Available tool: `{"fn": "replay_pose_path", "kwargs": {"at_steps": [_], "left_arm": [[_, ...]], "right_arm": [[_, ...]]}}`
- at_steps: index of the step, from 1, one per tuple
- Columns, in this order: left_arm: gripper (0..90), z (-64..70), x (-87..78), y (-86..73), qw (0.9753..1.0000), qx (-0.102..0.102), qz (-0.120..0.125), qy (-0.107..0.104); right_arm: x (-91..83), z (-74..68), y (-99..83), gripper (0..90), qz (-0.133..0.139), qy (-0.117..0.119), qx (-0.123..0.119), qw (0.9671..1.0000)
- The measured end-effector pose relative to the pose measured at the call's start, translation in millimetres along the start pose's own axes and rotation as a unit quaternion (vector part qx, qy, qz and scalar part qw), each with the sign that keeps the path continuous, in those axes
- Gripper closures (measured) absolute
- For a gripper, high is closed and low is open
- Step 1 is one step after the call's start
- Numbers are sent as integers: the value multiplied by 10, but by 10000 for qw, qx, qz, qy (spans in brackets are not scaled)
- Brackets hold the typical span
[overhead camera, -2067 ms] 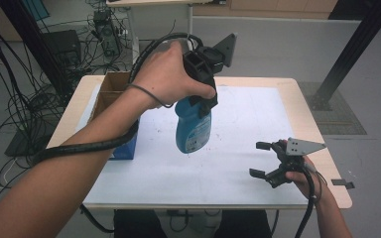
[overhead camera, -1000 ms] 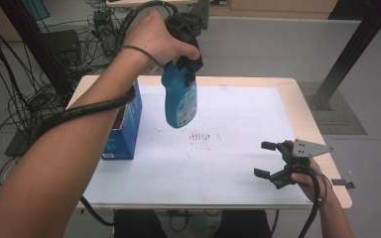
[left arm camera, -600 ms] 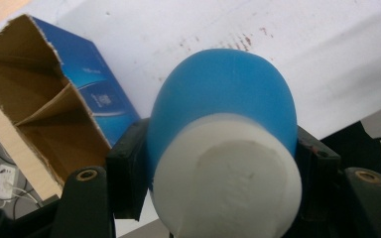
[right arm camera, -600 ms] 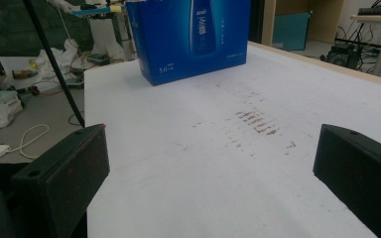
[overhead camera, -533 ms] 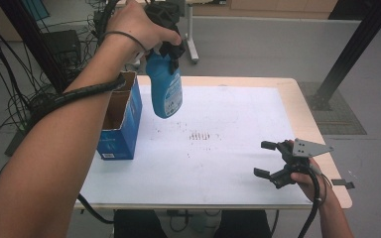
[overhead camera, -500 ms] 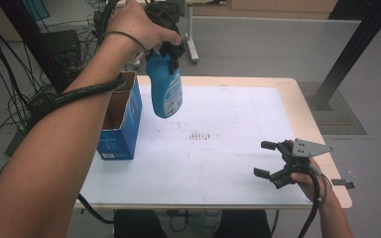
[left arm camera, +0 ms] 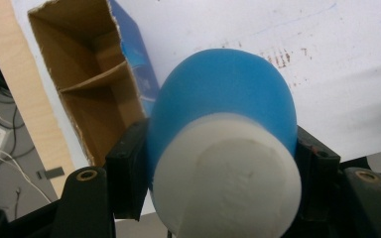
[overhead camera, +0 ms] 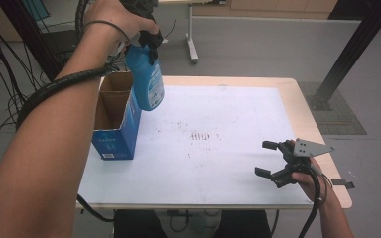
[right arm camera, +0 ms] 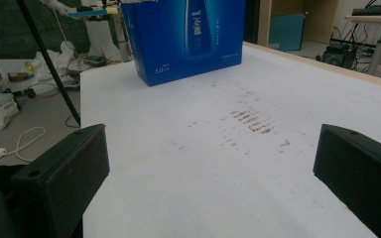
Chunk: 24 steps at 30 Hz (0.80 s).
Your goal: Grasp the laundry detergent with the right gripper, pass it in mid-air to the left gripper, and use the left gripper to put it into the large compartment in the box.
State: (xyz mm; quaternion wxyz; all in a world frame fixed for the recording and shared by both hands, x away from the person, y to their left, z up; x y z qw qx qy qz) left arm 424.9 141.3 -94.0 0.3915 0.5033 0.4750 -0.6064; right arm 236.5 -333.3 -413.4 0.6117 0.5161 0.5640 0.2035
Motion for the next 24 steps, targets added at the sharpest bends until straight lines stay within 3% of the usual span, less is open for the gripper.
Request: {"fn": "replay_pose_path", "kwargs": {"at_steps": [5, 8, 10, 13, 14, 15, 24], "left_arm": [[372, -155, -6, 7, 9995, -308, -38, 66], [372, -272, -18, -1, 9980, -611, -74, 171], [371, -302, -20, -5, 9976, -661, -90, 179], [372, -457, -17, -40, 9956, -927, -88, 69], [372, -457, -17, -40, 9956, -927, -88, 69], [372, -538, -12, -59, 9941, -1074, -131, 3], [372, -682, 46, -98, 9895, -1423, -209, 123]], "right_arm": [[1, 11, -3, 10, 4, -11, 13, 10000], [2, 13, -1, 10, 14, -20, 15, 10000], [7, 12, -3, 10, 7, -13, 21, 10000], [13, 11, -7, 10, 5, -4, 27, 10000], [14, 11, -7, 10, 0, -17, 27, 10000], [14, 12, -8, 10, 3, -17, 29, 10000], [21, 25, -13, 10, -1, -25, 44, 10000]]}}
Point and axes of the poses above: each handheld gripper's, and its own axes: x roughly forward along the jaws, y roughly out of its top, z roughly to its right, the point moved 10 cm from there along x, roughly forward along the jaws, and after that the axes turned 13 degrees about -z, right-handed, at the moved point
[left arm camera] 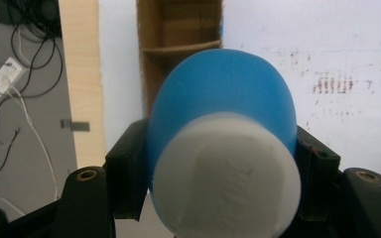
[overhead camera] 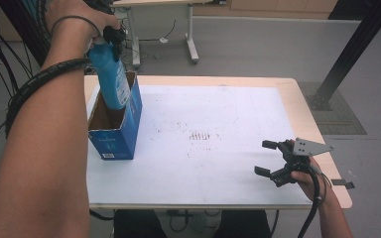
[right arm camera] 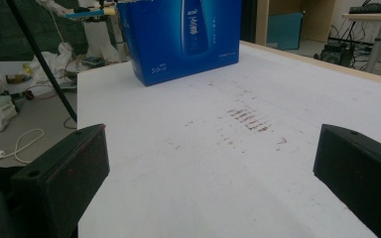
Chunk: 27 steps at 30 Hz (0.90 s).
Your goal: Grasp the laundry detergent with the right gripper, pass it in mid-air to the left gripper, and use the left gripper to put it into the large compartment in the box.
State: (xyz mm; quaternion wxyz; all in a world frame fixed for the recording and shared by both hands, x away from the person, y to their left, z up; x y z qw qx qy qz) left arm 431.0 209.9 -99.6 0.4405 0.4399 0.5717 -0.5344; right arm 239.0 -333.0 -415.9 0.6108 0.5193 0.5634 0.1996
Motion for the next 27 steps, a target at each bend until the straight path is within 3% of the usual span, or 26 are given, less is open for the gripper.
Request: {"fn": "replay_pose_path", "kwargs": {"at_steps": [1, 7, 16, 27], "left_arm": [[372, -33, 3, -3, 9999, -95, 40, 12], [372, -79, 18, 1, 9998, -208, 38, 46], [372, -108, 115, 35, 9998, -212, -44, 30], [372, -202, 356, 92, 9995, -245, -191, -21]], "right_arm": [[2, 3, 3, 10, -1, 7, 2, 10000], [14, 5, 3, 10, 3, 23, 8, 10000], [17, 13, -8, 10, 1, 21, 32, 10000], [44, 3, -25, 10, 1, 39, 56, 10000]]}}
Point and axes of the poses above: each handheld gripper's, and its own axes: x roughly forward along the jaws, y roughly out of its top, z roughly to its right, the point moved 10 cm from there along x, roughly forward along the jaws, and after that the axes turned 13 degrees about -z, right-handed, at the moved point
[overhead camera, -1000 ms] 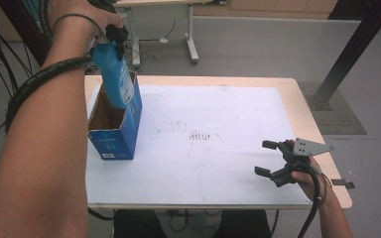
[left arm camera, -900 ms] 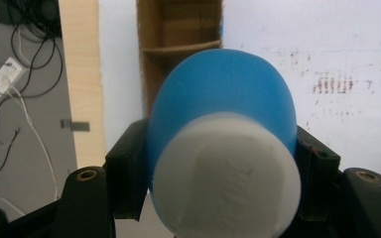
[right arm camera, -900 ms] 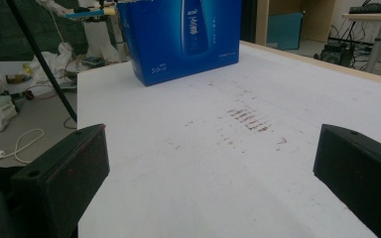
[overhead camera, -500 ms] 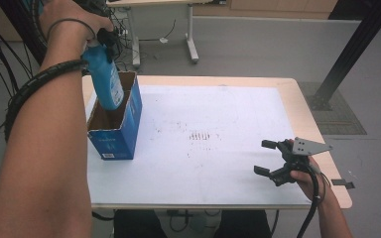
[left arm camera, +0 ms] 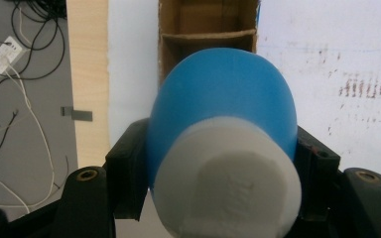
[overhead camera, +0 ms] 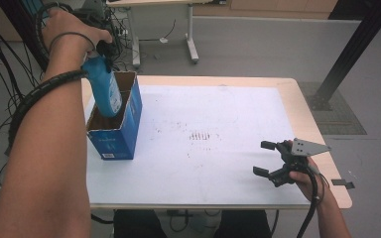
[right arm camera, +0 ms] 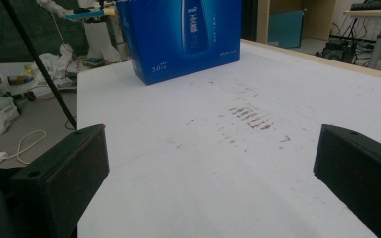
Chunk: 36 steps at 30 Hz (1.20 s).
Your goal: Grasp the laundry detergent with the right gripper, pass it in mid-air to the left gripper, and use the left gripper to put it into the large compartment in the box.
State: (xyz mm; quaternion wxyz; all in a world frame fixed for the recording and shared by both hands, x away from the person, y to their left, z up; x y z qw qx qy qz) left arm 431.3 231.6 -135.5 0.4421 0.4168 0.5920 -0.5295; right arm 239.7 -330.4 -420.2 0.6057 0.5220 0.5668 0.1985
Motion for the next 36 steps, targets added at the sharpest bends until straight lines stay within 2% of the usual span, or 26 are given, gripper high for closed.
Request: {"fn": "replay_pose_path", "kwargs": {"at_steps": [10, 15, 23, 30, 36], "left_arm": [[373, -62, 273, 75, 9998, 36, -187, -106], [373, -55, 382, 101, 9996, 53, -266, -85], [373, -43, 560, 135, 9992, 131, -322, -215], [373, -16, 693, 163, 9991, 159, -348, -166], [373, -48, 804, 172, 9990, 144, -365, -193]], "right_arm": [[52, -2, 2, 10, -53, 29, 24, 10000], [61, -4, 8, 10, -62, 24, 22, 10000], [82, -13, 5, 10, -79, 35, 23, 10000], [92, -26, -15, 10, -80, 43, 49, 9999], [96, -28, -30, 10, -68, 32, 91, 9999]]}}
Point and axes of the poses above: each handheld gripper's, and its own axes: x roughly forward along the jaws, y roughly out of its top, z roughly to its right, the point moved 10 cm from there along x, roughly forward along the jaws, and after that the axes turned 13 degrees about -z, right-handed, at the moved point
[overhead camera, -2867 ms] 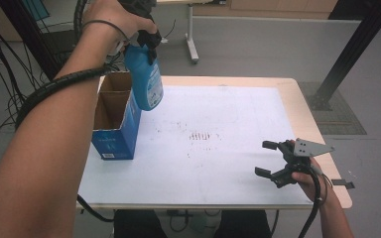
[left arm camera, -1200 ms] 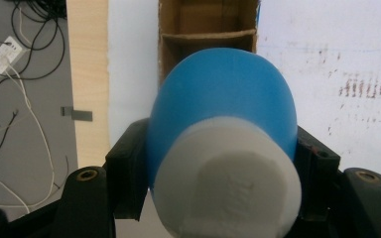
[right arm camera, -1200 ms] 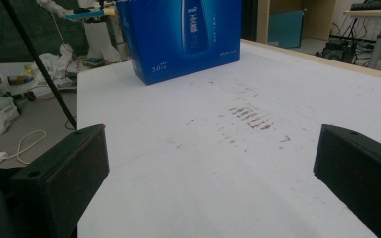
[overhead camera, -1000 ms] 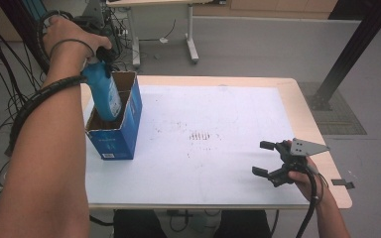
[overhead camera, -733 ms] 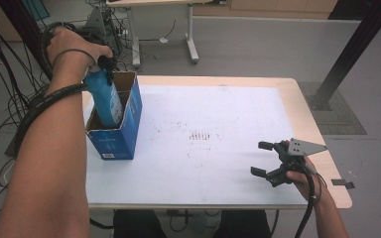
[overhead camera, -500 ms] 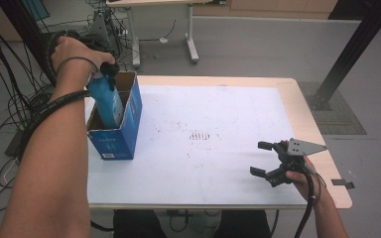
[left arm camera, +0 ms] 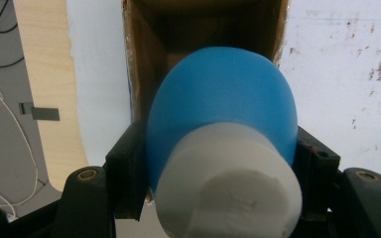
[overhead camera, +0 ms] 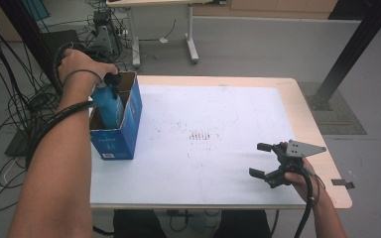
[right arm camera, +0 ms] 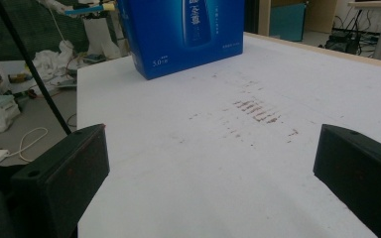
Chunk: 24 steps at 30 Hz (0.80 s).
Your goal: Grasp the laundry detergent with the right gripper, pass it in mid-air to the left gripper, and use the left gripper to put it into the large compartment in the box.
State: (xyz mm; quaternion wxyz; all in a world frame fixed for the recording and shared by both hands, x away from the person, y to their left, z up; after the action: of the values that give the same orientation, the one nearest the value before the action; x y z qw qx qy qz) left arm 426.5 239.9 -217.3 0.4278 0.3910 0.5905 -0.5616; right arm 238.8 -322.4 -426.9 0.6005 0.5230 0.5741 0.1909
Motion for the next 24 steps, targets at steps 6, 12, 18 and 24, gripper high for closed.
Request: {"fn": "replay_pose_path", "kwargs": {"at_steps": [6, 12, 18, 24], "left_arm": [[373, -30, 107, 25, 10000, -5, -24, 24], [373, -45, 215, 56, 10000, -21, -54, 36], [373, -43, 322, 88, 9999, -4, -115, 32], [373, -57, 407, 115, 9998, 6, -191, -16]], "right_arm": [[21, -9, -2, 10, 24, 7, 7, 10000], [29, -13, -22, 10, 37, 0, 43, 10000], [37, -19, -25, 9, 30, -7, 55, 10000], [48, -23, -27, 9, 27, -5, 66, 10000]]}}
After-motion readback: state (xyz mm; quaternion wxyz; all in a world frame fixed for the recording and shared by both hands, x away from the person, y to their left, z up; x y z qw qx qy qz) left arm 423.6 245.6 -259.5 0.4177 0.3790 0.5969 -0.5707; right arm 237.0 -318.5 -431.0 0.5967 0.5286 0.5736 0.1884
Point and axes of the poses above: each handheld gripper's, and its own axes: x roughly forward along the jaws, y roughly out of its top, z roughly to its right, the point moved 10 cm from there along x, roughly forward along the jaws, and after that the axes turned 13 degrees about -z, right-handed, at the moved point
